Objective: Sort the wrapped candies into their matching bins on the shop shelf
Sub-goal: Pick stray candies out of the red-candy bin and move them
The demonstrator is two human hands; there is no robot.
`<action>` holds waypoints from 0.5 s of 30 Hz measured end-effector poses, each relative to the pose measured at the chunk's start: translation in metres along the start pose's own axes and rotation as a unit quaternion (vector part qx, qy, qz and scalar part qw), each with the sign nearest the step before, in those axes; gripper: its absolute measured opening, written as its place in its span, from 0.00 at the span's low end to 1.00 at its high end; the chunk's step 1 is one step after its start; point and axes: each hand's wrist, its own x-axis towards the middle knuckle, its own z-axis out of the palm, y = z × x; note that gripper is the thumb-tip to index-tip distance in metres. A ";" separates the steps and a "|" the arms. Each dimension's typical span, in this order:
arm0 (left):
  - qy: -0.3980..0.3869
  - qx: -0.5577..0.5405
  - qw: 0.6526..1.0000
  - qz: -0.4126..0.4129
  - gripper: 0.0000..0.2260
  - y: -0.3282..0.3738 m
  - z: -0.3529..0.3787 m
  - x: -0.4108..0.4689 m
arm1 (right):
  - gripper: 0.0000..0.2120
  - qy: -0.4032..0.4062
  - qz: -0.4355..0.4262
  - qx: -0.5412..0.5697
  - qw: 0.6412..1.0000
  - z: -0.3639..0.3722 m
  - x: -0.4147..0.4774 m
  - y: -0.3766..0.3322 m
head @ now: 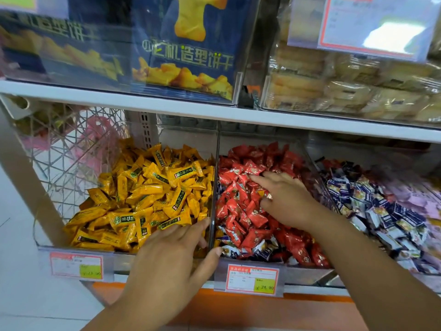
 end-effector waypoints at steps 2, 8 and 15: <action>-0.003 -0.003 1.000 -0.002 0.21 0.000 0.000 0.001 | 0.31 0.003 0.007 -0.007 1.000 -0.001 0.003 0.001; 0.002 0.000 1.000 0.003 0.22 -0.001 0.001 0.000 | 0.11 0.116 0.001 0.048 0.992 0.004 0.002 0.004; 0.013 0.006 1.000 0.013 0.22 0.000 0.001 -0.001 | 0.19 0.087 0.001 0.012 0.996 0.005 -0.006 0.004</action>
